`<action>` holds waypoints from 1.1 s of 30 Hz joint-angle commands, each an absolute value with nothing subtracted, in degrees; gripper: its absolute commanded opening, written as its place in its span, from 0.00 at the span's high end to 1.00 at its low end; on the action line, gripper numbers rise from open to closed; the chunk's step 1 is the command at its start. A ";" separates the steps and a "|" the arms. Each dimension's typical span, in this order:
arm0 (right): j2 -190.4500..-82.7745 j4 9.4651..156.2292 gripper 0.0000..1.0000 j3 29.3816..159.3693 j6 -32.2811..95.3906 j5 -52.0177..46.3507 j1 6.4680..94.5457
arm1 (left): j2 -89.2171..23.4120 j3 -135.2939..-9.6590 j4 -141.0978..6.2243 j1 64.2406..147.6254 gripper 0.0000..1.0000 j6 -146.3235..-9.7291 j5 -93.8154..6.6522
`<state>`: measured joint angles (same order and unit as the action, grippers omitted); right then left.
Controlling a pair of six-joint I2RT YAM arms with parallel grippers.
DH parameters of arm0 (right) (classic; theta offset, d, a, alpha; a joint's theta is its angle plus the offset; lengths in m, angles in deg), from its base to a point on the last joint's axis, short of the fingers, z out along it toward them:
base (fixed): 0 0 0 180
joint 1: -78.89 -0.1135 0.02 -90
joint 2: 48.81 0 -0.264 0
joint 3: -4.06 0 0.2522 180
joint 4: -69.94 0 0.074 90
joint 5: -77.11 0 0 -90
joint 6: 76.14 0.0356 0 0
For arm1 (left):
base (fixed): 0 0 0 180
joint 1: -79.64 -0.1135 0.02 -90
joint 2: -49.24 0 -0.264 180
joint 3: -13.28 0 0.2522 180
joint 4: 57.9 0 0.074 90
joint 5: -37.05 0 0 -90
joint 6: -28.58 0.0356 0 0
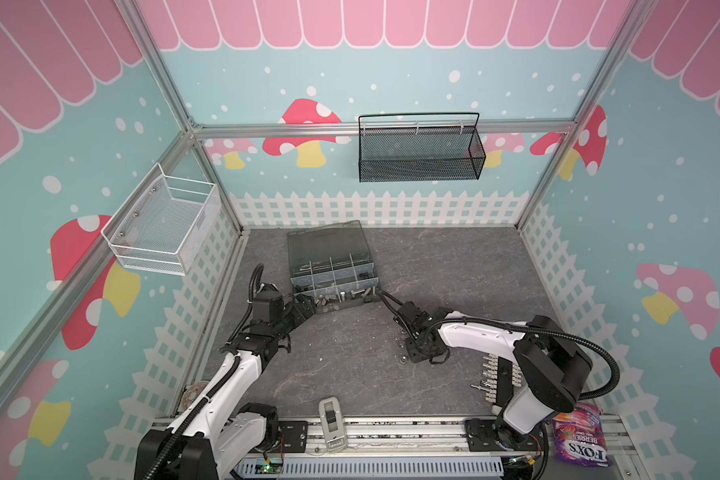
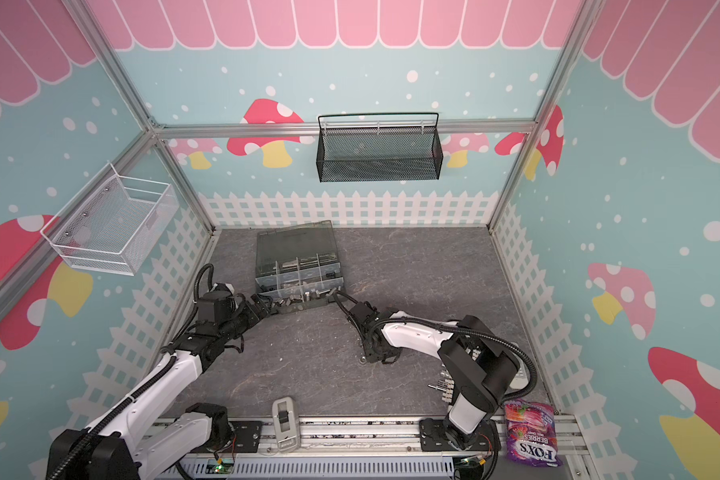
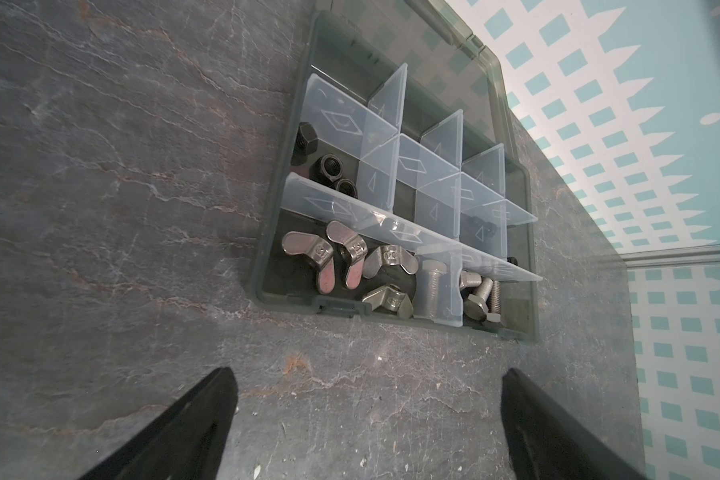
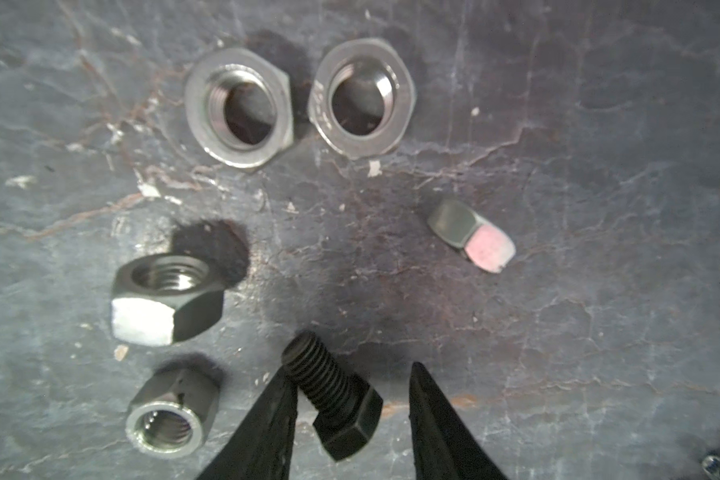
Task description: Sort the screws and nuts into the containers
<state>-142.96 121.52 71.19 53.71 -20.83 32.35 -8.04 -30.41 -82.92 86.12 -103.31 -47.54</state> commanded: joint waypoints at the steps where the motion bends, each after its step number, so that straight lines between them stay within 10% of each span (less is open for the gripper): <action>1: -143.01 120.92 0.55 70.61 53.54 -18.49 32.66 | -8.24 -30.02 -81.85 85.87 0.00 -104.43 -47.50; 33: -141.94 121.99 0.83 71.88 49.24 -12.70 32.75 | -8.31 -31.08 -82.28 85.88 0.00 -104.14 -47.68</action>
<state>-142.70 119.75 70.75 49.03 -13.22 32.76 -8.32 -30.41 -82.81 86.12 -103.66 -47.52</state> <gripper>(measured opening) 0.251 0.991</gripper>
